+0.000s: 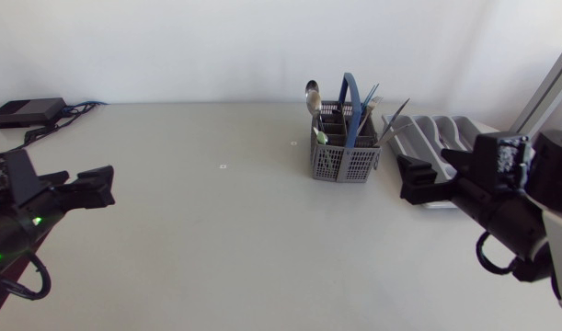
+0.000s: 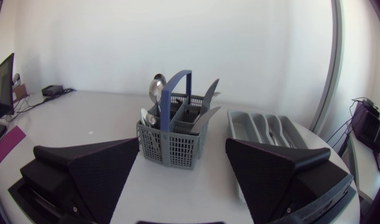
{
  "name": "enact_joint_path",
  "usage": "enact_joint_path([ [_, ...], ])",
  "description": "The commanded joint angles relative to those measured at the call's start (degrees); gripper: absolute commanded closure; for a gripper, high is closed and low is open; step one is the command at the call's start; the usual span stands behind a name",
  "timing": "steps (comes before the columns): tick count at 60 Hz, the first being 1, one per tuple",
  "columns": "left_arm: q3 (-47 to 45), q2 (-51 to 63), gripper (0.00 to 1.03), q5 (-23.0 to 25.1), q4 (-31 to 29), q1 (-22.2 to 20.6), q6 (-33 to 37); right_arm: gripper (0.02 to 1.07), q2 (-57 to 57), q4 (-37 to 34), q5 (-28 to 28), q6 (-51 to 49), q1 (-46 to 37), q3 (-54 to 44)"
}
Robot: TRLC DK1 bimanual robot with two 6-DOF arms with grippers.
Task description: Sort the cutlery from the basket into the organizer compartments.
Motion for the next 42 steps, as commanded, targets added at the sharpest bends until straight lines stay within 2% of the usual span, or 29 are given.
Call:
enact_joint_path([
  [1,5.43,5.63,0.07,-1.74,-3.88,-2.86,-1.4,0.07,6.21,-3.64,1.34,1.82,2.51,6.01],
  [5,8.59,9.32,0.07,-2.18,-7.75,-2.86,-1.32,0.07,10.6,-6.98,3.19,1.56,4.71,10.14],
  [9,14.13,13.89,0.07,-3.32,-15.92,-3.39,-0.52,0.07,17.28,-11.2,7.76,-1.52,8.14,16.2],
  [12,16.33,16.09,0.07,-3.23,-18.21,-3.39,1.76,0.07,21.59,-15.15,8.11,-1.96,9.11,20.33],
  [17,18.35,18.9,0.07,-3.06,-19.96,-3.39,3.34,0.07,27.65,-20.6,6.35,-1.52,9.19,26.31],
  [22,19.14,20.75,0.07,-2.44,-20.58,-3.83,2.82,0.17,33.01,-20.34,4.86,0.06,8.4,30.7],
  [28,19.4,21.8,0.07,-0.24,-20.4,-4.0,1.67,0.22,40.57,-24.21,5.03,2.52,7.0,38.53],
  [42,19.58,22.68,0.07,1.16,-19.7,-4.79,1.76,0.22,51.73,-26.05,5.74,5.42,4.27,48.99],
])
